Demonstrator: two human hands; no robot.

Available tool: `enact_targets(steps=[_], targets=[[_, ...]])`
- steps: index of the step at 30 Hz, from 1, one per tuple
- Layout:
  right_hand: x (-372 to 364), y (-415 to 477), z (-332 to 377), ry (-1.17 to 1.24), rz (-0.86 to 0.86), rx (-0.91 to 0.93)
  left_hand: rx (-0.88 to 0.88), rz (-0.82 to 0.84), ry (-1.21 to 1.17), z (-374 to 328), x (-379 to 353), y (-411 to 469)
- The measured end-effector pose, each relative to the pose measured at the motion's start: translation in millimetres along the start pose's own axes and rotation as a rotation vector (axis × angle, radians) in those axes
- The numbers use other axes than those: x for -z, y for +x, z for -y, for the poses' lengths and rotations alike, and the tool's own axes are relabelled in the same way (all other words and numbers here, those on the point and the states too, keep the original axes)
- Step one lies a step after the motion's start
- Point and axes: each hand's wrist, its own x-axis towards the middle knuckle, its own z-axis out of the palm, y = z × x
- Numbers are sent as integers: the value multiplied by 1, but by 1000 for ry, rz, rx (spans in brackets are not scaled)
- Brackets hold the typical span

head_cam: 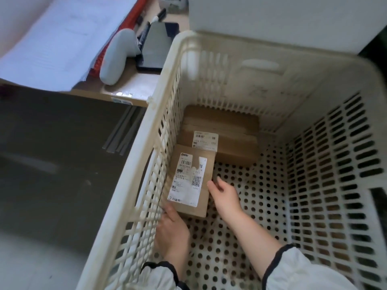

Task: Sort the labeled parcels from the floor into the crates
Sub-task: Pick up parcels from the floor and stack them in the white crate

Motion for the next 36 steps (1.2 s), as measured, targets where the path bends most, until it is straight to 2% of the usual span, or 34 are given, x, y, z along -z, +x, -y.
enact_targets(steps=[3, 6, 8, 10, 12, 14, 18, 21, 27, 32, 36], targets=[[16, -32, 16, -91, -61, -7, -25, 140, 101, -7, 17, -12], [40, -78, 46, -305, 19, 65, -89, 370, 106, -33, 49, -31], [57, -108, 72, -447, 65, 138, -210, 486, 70, -62, 84, -51], [73, -139, 101, -587, 93, 241, -381, 479, 104, -88, 129, -79], [87, -169, 131, -687, 108, 360, -539, 344, 163, -106, 181, -110], [100, -204, 160, -761, 114, 477, -646, 134, 256, -112, 231, -141], [110, -263, 207, -854, 157, 731, -690, -115, 230, -89, 307, -190], [90, -306, 229, -881, 237, 840, -635, -230, 111, -47, 349, -223], [-2, -399, 242, -965, 448, 1107, -457, -447, -95, 49, 415, -274], [-93, -488, 212, -1098, 620, 1372, -224, -654, -232, 169, 468, -338], [-160, -582, 158, -1136, 809, 1526, -44, -784, -258, 274, 490, -408]])
